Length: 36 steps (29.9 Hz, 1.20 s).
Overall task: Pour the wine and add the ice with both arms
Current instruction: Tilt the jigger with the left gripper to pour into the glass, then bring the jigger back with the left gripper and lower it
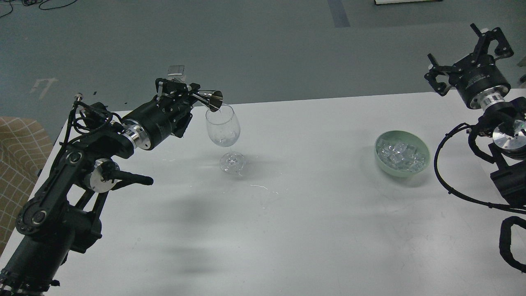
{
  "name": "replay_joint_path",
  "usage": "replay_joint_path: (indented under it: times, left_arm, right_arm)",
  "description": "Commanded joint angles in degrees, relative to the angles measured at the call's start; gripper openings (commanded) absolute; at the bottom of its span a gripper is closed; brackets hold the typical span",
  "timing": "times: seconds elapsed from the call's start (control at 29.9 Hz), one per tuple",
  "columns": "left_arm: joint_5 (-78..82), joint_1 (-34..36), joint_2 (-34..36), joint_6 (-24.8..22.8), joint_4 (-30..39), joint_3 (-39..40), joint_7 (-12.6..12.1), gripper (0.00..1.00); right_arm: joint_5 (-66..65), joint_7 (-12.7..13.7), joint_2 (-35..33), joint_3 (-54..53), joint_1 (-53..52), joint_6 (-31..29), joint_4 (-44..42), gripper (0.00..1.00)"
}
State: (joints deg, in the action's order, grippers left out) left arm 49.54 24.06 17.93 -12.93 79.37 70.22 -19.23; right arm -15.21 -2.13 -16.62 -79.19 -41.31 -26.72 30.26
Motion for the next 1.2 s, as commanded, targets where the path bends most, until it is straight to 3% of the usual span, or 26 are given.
replay_joint_path:
  times: [0.0,0.94,1.04,1.17]
  left_arm:
    - [3.1,0.1,-0.2,0.1,0.1,0.0,-0.1,0.0]
    - [11.3,1.3,1.4,0.2,4.4,0.0,-0.7,0.0]
    - [9.1,1.2,0.3,0.9,4.5,1.3,-3.3,0.0]
    - [1.6,0.6,0.3,2.6,4.7,2.4,-4.1,0.0]
  right_arm:
    - [0.0,0.0,-0.1,0.0,0.0,0.0,0.5,1.0]
    - [0.1,-0.1,-1.6,-0.3,0.7,0.0,1.0,1.0]
    - [0.1,-0.1,-1.7,-0.4,0.7,0.0,1.1,1.0]
    - [0.1,0.0,-2.3,-0.3,1.0,0.0,1.3,1.0]
